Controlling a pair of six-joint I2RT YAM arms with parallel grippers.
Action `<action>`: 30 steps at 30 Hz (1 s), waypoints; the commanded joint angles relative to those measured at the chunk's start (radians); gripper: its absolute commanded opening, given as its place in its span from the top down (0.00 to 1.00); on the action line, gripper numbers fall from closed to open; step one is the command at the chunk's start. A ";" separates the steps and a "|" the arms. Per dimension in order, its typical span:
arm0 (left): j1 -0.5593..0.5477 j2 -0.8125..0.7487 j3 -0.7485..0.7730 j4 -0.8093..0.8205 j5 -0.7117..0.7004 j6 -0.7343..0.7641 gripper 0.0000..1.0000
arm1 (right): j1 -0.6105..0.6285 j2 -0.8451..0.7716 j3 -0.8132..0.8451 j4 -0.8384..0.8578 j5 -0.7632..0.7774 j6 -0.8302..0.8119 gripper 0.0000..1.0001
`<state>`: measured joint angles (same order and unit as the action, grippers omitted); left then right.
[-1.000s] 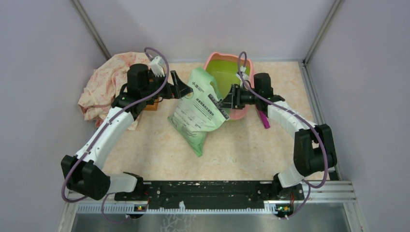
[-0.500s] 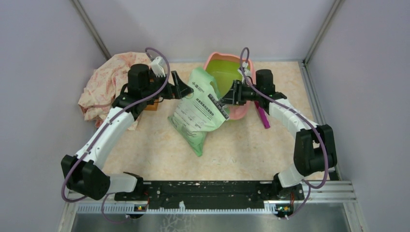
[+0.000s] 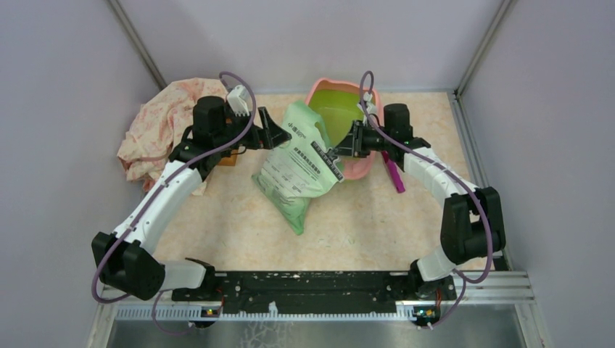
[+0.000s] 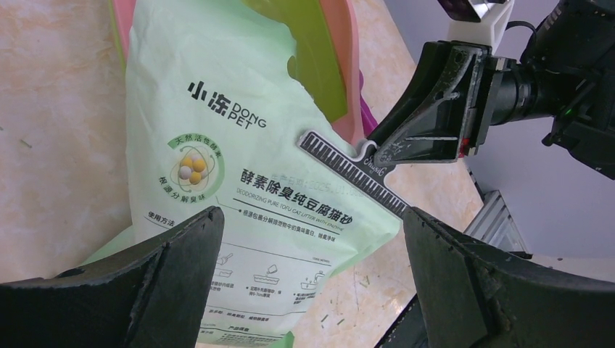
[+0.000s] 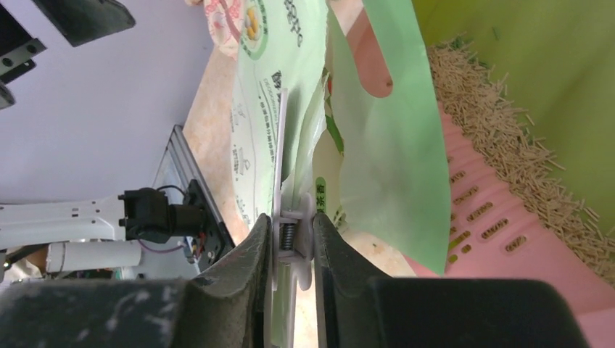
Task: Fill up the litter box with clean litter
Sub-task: Remove the clamp from the cat litter bag.
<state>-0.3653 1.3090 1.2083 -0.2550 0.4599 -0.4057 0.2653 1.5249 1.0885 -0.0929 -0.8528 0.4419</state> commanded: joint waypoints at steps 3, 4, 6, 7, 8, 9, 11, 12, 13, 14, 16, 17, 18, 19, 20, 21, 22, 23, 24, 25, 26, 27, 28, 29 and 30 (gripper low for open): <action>-0.015 0.006 -0.002 0.012 -0.004 0.011 0.01 | -0.006 -0.066 0.069 -0.083 0.093 -0.068 1.00; -0.014 0.006 -0.002 0.012 -0.005 0.011 0.01 | -0.006 -0.073 0.077 -0.100 0.114 -0.076 1.00; -0.016 0.007 -0.002 0.011 -0.005 0.012 0.01 | -0.006 -0.092 0.086 -0.126 0.158 -0.090 1.00; -0.016 0.007 -0.002 0.012 -0.004 0.012 0.01 | -0.006 -0.103 0.090 -0.134 0.173 -0.095 1.00; -0.017 0.007 -0.002 0.012 -0.005 0.012 0.01 | -0.006 -0.113 0.095 -0.142 0.189 -0.097 1.00; -0.018 0.007 -0.002 0.012 -0.004 0.012 0.01 | -0.006 -0.124 0.100 -0.148 0.199 -0.099 1.00; -0.019 0.009 -0.002 0.011 -0.005 0.012 0.01 | -0.006 -0.146 0.108 -0.157 0.219 -0.099 1.00; -0.019 0.009 -0.001 0.011 -0.005 0.013 0.01 | -0.006 -0.155 0.116 -0.165 0.229 -0.102 1.00; -0.019 0.009 -0.002 0.011 -0.005 0.013 0.01 | -0.006 -0.166 0.125 -0.184 0.241 -0.106 1.00; -0.020 0.009 -0.002 0.012 -0.004 0.013 0.01 | -0.006 -0.176 0.135 -0.204 0.267 -0.112 1.00; -0.020 0.009 -0.002 0.012 -0.004 0.015 0.01 | -0.006 -0.203 0.155 -0.255 0.333 -0.130 1.00; -0.020 0.010 -0.002 0.012 -0.003 0.016 0.01 | -0.006 -0.216 0.166 -0.287 0.375 -0.144 1.00; -0.021 0.010 -0.002 0.012 -0.004 0.017 0.01 | -0.007 -0.231 0.174 -0.319 0.428 -0.159 1.00; -0.021 0.009 -0.001 0.011 -0.002 0.019 0.01 | -0.008 -0.246 0.178 -0.351 0.484 -0.173 1.00; -0.021 0.009 -0.002 0.012 -0.001 0.020 0.01 | -0.010 -0.260 0.179 -0.380 0.548 -0.184 1.00; -0.020 0.011 -0.002 0.011 0.001 0.021 0.01 | -0.014 -0.270 0.178 -0.409 0.632 -0.189 1.00; -0.021 0.012 -0.004 0.012 0.004 0.021 0.01 | -0.022 -0.281 0.172 -0.435 0.714 -0.185 1.00; -0.021 0.013 -0.005 0.017 0.007 0.020 0.01 | -0.040 -0.292 0.159 -0.451 0.796 -0.175 1.00; -0.022 0.016 -0.008 0.020 0.012 0.018 0.01 | -0.069 -0.303 0.137 -0.458 0.839 -0.157 1.00; -0.022 0.020 -0.008 0.024 0.019 0.017 0.01 | -0.114 -0.315 0.107 -0.462 0.876 -0.130 1.00; -0.022 0.022 -0.011 0.027 0.024 0.016 0.01 | -0.170 -0.327 0.078 -0.462 0.885 -0.093 1.00; -0.021 0.022 -0.013 0.029 0.027 0.017 0.01 | -0.227 -0.339 0.038 -0.453 0.881 -0.071 1.00; -0.022 0.024 -0.014 0.030 0.030 0.018 0.01 | -0.309 -0.346 -0.015 -0.439 0.868 -0.055 1.00; -0.023 0.025 -0.014 0.030 0.033 0.020 0.01 | -0.358 -0.349 -0.050 -0.423 0.863 -0.043 1.00; -0.023 0.026 -0.014 0.031 0.037 0.021 0.01 | -0.394 -0.346 -0.082 -0.407 0.865 -0.033 1.00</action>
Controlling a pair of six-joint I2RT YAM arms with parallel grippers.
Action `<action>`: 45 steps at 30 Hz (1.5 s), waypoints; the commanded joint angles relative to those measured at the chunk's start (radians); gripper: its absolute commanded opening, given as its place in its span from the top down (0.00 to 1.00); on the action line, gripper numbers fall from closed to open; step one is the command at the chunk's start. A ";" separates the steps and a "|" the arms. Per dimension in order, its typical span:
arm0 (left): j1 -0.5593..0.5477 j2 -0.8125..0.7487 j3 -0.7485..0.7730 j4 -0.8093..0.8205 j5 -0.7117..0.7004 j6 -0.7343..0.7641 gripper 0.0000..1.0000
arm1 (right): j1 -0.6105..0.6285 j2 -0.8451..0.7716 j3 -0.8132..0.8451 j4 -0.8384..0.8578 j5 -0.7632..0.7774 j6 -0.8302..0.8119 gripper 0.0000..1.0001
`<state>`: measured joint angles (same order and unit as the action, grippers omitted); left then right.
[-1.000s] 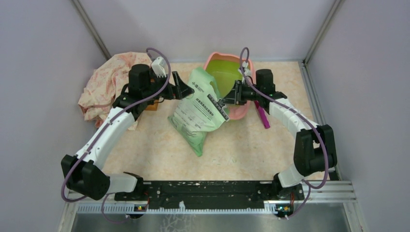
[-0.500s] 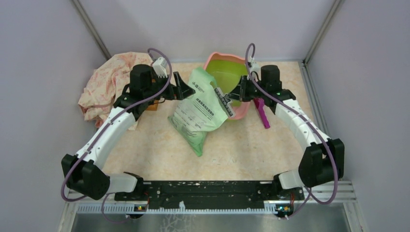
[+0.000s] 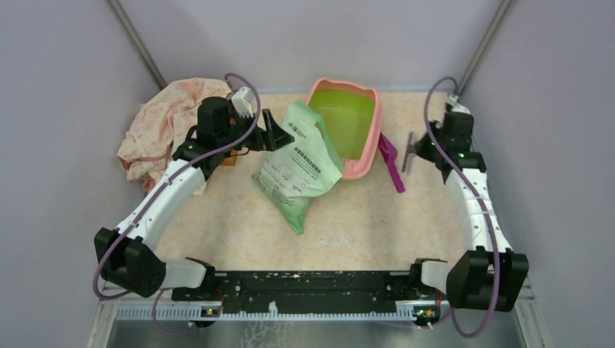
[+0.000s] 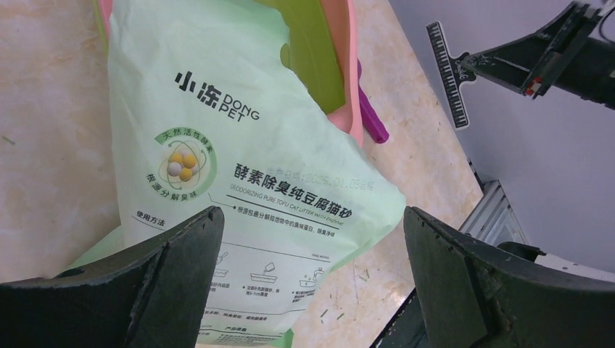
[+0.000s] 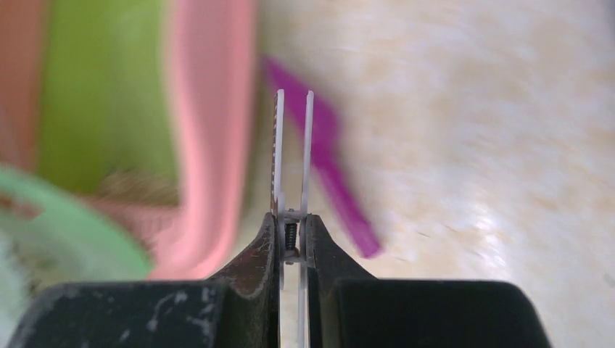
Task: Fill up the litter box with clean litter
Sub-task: Remove the clamp from the cat litter bag, then place the clamp at the center of the board, then open the cat litter bag at the center of the board.
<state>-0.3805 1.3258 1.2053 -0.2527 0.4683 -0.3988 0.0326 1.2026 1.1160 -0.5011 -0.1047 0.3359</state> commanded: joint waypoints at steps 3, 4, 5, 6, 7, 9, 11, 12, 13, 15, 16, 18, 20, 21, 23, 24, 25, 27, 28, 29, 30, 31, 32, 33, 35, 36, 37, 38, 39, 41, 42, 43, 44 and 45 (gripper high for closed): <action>-0.009 0.014 -0.011 0.032 0.036 0.017 0.01 | -0.210 0.006 -0.187 0.061 0.141 0.096 1.00; -0.009 0.015 -0.009 0.032 0.038 0.017 0.01 | -0.213 0.027 -0.200 0.078 0.145 0.101 1.00; -0.009 0.015 -0.010 0.032 0.040 0.018 0.01 | -0.213 0.049 -0.211 0.094 0.146 0.106 1.00; -0.008 0.013 -0.010 0.032 0.038 0.021 0.01 | -0.212 0.078 -0.219 0.104 0.146 0.110 1.00; -0.008 0.012 -0.010 0.028 0.035 0.024 0.01 | -0.213 0.098 -0.226 0.118 0.149 0.113 1.00; -0.009 0.005 -0.009 0.021 0.029 0.030 0.01 | -0.213 0.132 -0.237 0.136 0.160 0.115 1.00; -0.008 0.001 -0.010 0.015 0.021 0.035 0.01 | -0.212 0.166 -0.234 0.140 0.171 0.113 0.99; -0.009 -0.001 -0.011 0.013 0.018 0.037 0.01 | -0.213 0.178 -0.230 0.138 0.178 0.113 0.91; -0.008 -0.001 -0.012 0.012 0.019 0.037 0.01 | -0.213 0.186 -0.227 0.137 0.175 0.110 0.76; -0.008 0.000 -0.012 0.010 0.019 0.035 0.01 | -0.212 0.186 -0.224 0.135 0.164 0.105 0.58; -0.008 0.000 -0.013 0.009 0.022 0.033 0.01 | -0.212 0.180 -0.223 0.132 0.165 0.100 0.53; -0.008 0.000 -0.012 0.009 0.024 0.030 0.01 | -0.212 0.154 -0.222 0.124 0.163 0.084 0.44; -0.008 0.003 -0.009 0.010 0.024 0.029 0.01 | -0.212 0.121 -0.215 0.105 0.157 0.076 0.43; -0.008 0.005 -0.008 0.010 0.024 0.029 0.01 | -0.206 0.099 -0.211 0.094 0.151 0.074 0.43; -0.008 0.012 -0.005 0.009 0.024 0.029 0.01 | -0.176 0.040 -0.197 0.087 0.118 0.065 0.46; -0.009 0.014 -0.003 0.009 0.024 0.029 0.01 | -0.147 0.015 -0.190 0.089 0.094 0.058 0.46; -0.009 0.016 -0.002 0.009 0.023 0.029 0.01 | -0.116 -0.008 -0.182 0.102 0.053 0.048 0.47; -0.008 0.020 0.001 0.007 0.019 0.031 0.01 | -0.029 -0.036 -0.162 0.149 -0.063 0.022 0.48; -0.008 0.019 0.001 0.007 0.017 0.031 0.01 | 0.011 -0.032 -0.144 0.165 -0.124 0.011 0.50; -0.008 0.019 0.001 0.005 0.014 0.031 0.01 | 0.043 -0.019 -0.121 0.175 -0.185 0.003 0.51; -0.009 0.016 0.002 0.004 0.012 0.031 0.01 | 0.066 -0.001 -0.099 0.180 -0.234 -0.002 0.53; -0.008 0.014 -0.001 0.002 0.009 0.030 0.01 | 0.083 0.022 -0.075 0.185 -0.280 -0.006 0.57; -0.008 0.011 -0.004 0.001 0.007 0.029 0.01 | 0.099 0.041 -0.058 0.195 -0.316 -0.008 0.60; -0.008 0.008 -0.007 0.001 0.006 0.029 0.01 | 0.117 0.061 -0.037 0.202 -0.344 -0.019 0.64; -0.008 0.004 -0.007 -0.005 0.001 0.029 0.01 | 0.186 0.096 0.008 0.202 -0.350 -0.053 0.75; -0.008 0.003 -0.008 -0.008 0.001 0.030 0.01 | 0.216 0.115 0.032 0.203 -0.349 -0.068 0.76; -0.008 0.003 -0.008 -0.012 -0.003 0.032 0.01 | 0.240 0.135 0.052 0.207 -0.352 -0.076 0.77; -0.008 0.003 -0.007 -0.014 -0.004 0.032 0.01 | 0.255 0.161 0.073 0.214 -0.358 -0.078 0.78; -0.008 0.003 -0.006 -0.016 -0.005 0.032 0.01 | 0.266 0.186 0.090 0.221 -0.369 -0.075 0.78; -0.008 0.003 -0.008 -0.017 -0.005 0.029 0.01 | 0.277 0.228 0.113 0.252 -0.392 -0.054 0.79; -0.008 0.001 -0.007 -0.019 -0.006 0.028 0.01 | 0.285 0.244 0.123 0.265 -0.400 -0.047 0.80; -0.008 -0.001 -0.009 -0.021 -0.008 0.028 0.01 | 0.291 0.266 0.140 0.272 -0.402 -0.045 0.81; -0.010 -0.003 -0.010 -0.023 -0.010 0.029 0.01 | 0.300 0.283 0.156 0.268 -0.398 -0.047 0.83; -0.008 -0.005 -0.011 -0.025 -0.012 0.029 0.01 | 0.309 0.296 0.170 0.264 -0.394 -0.051 0.83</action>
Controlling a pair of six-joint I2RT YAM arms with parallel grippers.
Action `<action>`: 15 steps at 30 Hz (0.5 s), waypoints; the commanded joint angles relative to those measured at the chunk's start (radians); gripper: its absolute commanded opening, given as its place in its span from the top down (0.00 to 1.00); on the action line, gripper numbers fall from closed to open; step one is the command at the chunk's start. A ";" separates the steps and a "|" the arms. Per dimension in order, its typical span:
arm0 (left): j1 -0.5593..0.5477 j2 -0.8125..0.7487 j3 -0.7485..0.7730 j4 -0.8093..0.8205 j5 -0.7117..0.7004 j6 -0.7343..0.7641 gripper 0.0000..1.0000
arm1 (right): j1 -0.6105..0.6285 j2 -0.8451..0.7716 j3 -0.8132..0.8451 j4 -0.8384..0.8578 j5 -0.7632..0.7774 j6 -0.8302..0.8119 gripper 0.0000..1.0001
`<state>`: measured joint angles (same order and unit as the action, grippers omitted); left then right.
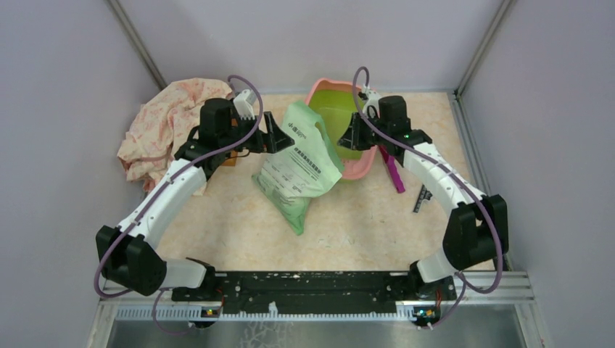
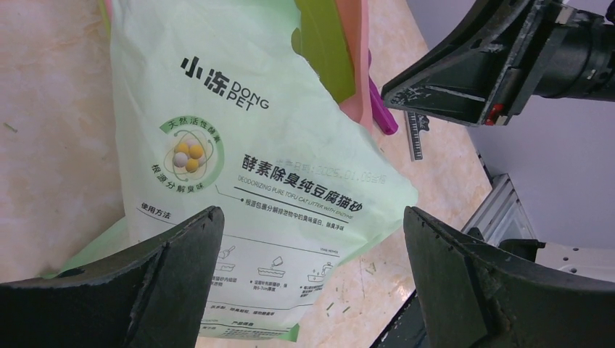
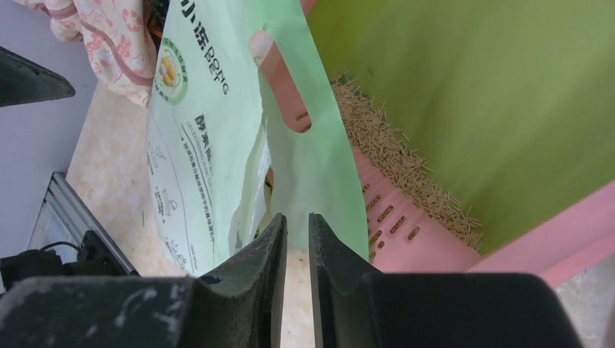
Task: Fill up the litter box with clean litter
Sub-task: Open the cat litter bag at the center of the board.
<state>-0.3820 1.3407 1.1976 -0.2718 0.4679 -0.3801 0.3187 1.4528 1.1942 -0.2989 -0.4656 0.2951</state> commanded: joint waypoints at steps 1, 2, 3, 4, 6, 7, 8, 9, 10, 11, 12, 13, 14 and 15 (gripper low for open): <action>-0.008 -0.022 -0.006 -0.006 -0.014 0.012 0.01 | 0.029 0.059 0.106 0.057 -0.030 -0.014 0.83; -0.007 -0.024 -0.008 -0.007 -0.018 0.012 0.01 | 0.034 0.072 0.117 0.051 -0.024 -0.018 0.83; -0.007 -0.025 -0.009 -0.007 -0.016 0.011 0.01 | 0.038 0.082 0.127 0.047 -0.022 -0.020 0.83; -0.008 -0.026 -0.010 -0.007 -0.016 0.009 0.01 | 0.039 0.091 0.136 0.046 -0.023 -0.020 0.83; -0.009 -0.025 -0.013 -0.007 -0.013 0.007 0.01 | 0.045 0.103 0.145 0.046 -0.030 -0.022 0.83; -0.009 -0.025 -0.014 -0.007 -0.014 0.006 0.01 | 0.051 0.108 0.149 0.046 -0.033 -0.024 0.83; -0.009 -0.026 -0.015 -0.007 -0.013 0.006 0.01 | 0.054 0.112 0.155 0.042 -0.036 -0.027 0.83; -0.008 -0.026 -0.016 -0.007 -0.015 0.006 0.01 | 0.062 0.118 0.161 0.040 -0.040 -0.031 0.82; -0.008 -0.026 -0.016 -0.006 -0.015 0.006 0.01 | 0.067 0.121 0.165 0.037 -0.046 -0.035 0.81; -0.009 -0.026 -0.017 -0.006 -0.015 0.006 0.01 | 0.072 0.125 0.168 0.033 -0.052 -0.040 0.80; -0.009 -0.025 -0.017 -0.006 -0.014 0.006 0.01 | 0.078 0.127 0.169 0.032 -0.059 -0.044 0.79; -0.009 -0.025 -0.017 -0.006 -0.014 0.005 0.01 | 0.084 0.129 0.169 0.030 -0.063 -0.048 0.78; -0.009 -0.025 -0.017 -0.005 -0.015 0.005 0.01 | 0.089 0.133 0.171 0.026 -0.066 -0.053 0.76; -0.008 -0.024 -0.017 -0.004 -0.014 0.004 0.01 | 0.094 0.137 0.177 0.017 -0.068 -0.057 0.76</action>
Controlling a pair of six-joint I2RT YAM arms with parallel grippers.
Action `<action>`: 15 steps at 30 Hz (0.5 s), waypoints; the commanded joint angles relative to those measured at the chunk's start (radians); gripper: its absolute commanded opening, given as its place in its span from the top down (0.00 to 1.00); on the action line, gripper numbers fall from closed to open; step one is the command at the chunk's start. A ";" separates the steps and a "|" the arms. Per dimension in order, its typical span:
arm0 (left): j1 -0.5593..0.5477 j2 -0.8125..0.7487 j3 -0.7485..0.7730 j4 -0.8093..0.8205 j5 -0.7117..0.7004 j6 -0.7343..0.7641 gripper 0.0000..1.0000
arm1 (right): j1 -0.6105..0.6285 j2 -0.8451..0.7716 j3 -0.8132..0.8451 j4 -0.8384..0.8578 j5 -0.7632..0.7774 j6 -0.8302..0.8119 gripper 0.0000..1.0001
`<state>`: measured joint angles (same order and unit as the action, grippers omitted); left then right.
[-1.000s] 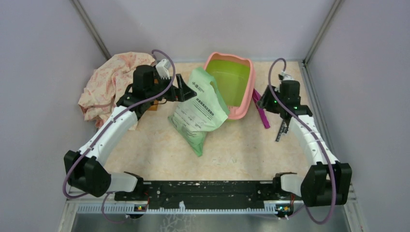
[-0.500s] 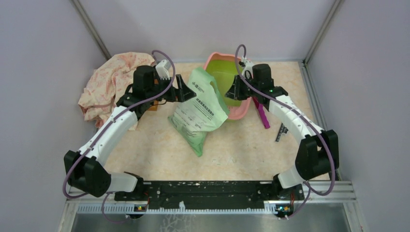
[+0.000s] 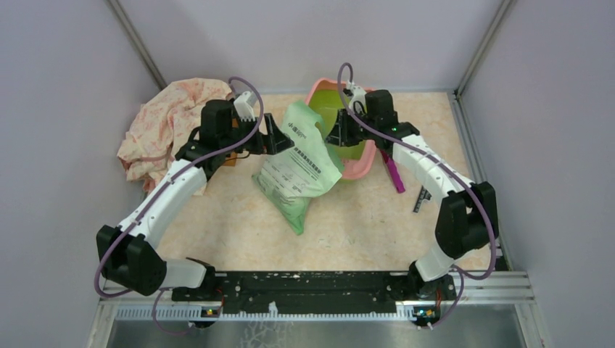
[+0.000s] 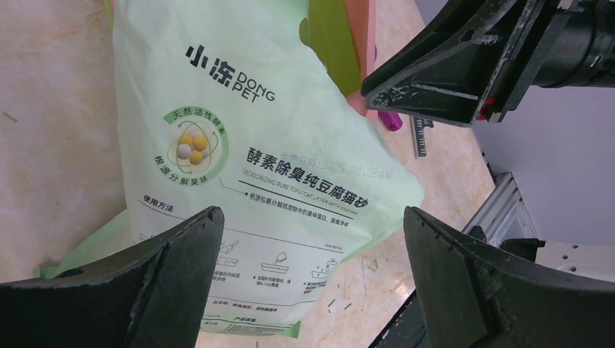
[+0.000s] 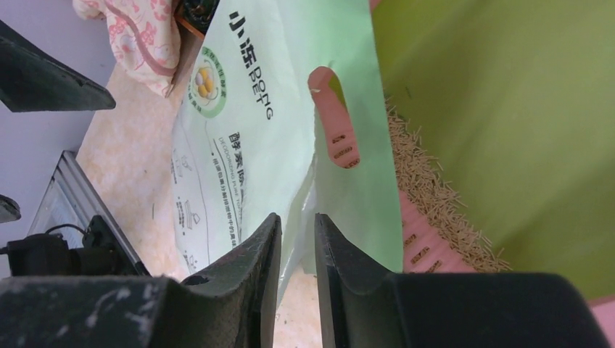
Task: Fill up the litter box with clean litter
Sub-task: Open the cat litter bag at the center of the board.
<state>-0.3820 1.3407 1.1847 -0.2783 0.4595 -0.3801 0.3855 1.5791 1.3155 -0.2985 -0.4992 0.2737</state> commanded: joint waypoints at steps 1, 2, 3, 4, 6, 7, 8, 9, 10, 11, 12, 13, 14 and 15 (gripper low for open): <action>-0.008 -0.024 -0.004 0.002 -0.005 0.004 0.01 | 0.032 0.016 0.058 0.011 -0.033 -0.040 0.75; -0.008 -0.023 -0.004 0.002 -0.005 0.004 0.01 | 0.036 0.018 0.059 0.007 -0.033 -0.043 0.75; -0.009 -0.023 -0.005 0.002 -0.004 0.004 0.01 | 0.037 0.021 0.060 0.007 -0.035 -0.044 0.75; -0.009 -0.025 -0.006 0.002 -0.006 0.004 0.01 | 0.040 0.023 0.058 0.006 -0.036 -0.045 0.75; -0.008 -0.027 -0.009 0.003 -0.005 0.004 0.01 | 0.047 0.023 0.055 0.007 -0.045 -0.047 0.75; -0.008 -0.028 -0.009 0.003 -0.005 0.004 0.01 | 0.052 0.022 0.055 0.007 -0.047 -0.049 0.75; -0.009 -0.028 -0.010 0.002 -0.006 0.005 0.01 | 0.059 0.024 0.055 0.004 -0.053 -0.053 0.75; -0.008 -0.028 -0.010 0.002 -0.007 0.005 0.01 | 0.065 0.025 0.057 0.000 -0.052 -0.059 0.75; -0.008 -0.029 -0.011 0.002 -0.006 0.004 0.01 | 0.071 0.027 0.059 -0.004 -0.048 -0.062 0.75; -0.009 -0.028 -0.010 0.003 -0.005 0.004 0.01 | 0.076 0.028 0.058 -0.005 -0.049 -0.065 0.75; -0.009 -0.028 -0.011 0.002 -0.004 0.004 0.01 | 0.080 0.030 0.057 -0.005 -0.052 -0.066 0.75; -0.009 -0.028 -0.011 0.002 -0.004 0.004 0.01 | 0.084 0.031 0.056 -0.005 -0.052 -0.068 0.75; -0.009 -0.030 -0.012 0.002 -0.004 0.004 0.01 | 0.088 0.032 0.055 -0.005 -0.053 -0.068 0.75; -0.010 -0.030 -0.012 0.002 -0.004 0.004 0.01 | 0.093 0.030 0.054 -0.004 -0.059 -0.069 0.77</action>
<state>-0.3828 1.3403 1.1790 -0.2787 0.4591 -0.3801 0.4538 1.6062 1.3182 -0.3229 -0.5270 0.2302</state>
